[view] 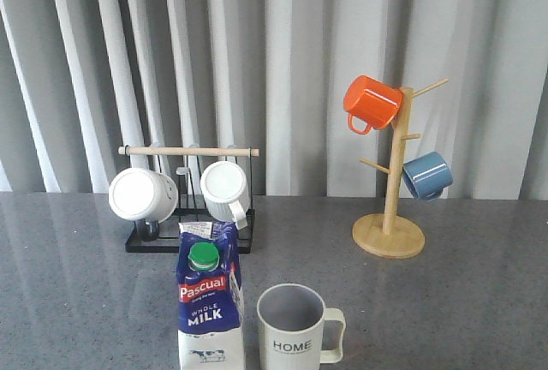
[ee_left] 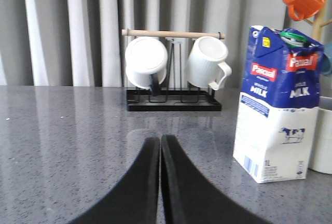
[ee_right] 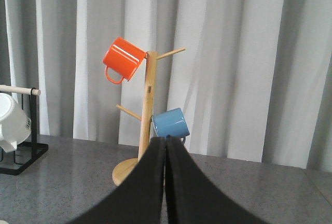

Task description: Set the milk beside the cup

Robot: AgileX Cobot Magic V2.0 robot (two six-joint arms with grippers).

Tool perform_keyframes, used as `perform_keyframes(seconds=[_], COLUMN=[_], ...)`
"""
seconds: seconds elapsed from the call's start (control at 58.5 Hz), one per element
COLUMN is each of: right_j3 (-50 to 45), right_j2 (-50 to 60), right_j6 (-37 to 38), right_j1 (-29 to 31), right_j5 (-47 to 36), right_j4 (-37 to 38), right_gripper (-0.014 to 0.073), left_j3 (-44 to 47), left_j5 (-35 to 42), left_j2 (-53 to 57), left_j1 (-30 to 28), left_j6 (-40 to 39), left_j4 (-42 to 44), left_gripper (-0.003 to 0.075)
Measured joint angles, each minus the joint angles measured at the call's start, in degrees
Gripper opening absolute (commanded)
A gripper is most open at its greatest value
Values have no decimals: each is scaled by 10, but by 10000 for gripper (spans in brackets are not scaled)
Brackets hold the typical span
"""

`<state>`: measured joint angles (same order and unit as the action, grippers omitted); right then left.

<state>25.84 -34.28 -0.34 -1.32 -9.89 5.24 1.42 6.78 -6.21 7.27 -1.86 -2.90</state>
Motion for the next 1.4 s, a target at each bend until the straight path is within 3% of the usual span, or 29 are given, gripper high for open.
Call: perform_keyframes(seconds=[0.342, 1.402], right_j3=[-1, -3], right_j2=[0, 1], right_j6=[0, -5], right_j1=[0, 1], right_j5=[0, -17], right_j4=[0, 0], right_gripper=[-10, -9], left_j3=[0, 0], left_j5=[-131, -142], left_j2=[69, 69], left_j1=[-41, -41], left_j6=[0, 0], left_j4=[34, 38], left_gripper=[-8, -8])
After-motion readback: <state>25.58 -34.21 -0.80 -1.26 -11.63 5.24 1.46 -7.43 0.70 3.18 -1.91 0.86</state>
